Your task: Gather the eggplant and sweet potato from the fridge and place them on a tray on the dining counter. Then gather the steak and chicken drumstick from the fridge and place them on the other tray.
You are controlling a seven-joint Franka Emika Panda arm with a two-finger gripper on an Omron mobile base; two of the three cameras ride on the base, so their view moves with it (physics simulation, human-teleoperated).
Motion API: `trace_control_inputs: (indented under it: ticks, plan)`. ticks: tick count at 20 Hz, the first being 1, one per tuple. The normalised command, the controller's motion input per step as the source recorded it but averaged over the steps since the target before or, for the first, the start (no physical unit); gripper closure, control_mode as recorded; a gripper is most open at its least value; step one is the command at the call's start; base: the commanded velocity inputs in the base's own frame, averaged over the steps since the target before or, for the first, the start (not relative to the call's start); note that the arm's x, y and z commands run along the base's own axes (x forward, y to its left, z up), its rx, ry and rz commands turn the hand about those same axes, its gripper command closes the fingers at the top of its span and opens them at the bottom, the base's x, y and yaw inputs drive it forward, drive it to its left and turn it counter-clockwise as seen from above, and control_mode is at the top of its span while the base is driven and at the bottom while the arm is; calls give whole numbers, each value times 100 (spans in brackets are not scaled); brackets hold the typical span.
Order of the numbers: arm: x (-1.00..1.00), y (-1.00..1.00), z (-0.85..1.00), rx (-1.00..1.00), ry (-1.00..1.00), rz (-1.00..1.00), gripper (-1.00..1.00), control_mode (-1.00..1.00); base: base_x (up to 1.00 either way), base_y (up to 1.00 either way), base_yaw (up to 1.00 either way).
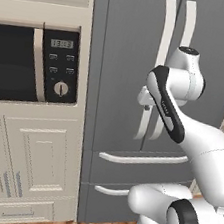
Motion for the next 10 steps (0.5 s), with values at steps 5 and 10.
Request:
trace_control_inputs:
  ticks: [5, 10]
  plan:
    - [0, 0, 0, 0, 0, 0, -100, -100, 0, 0, 0]
    - [-1, 0, -4, 1, 0, 0, -100, -100, 0, 0, 0]
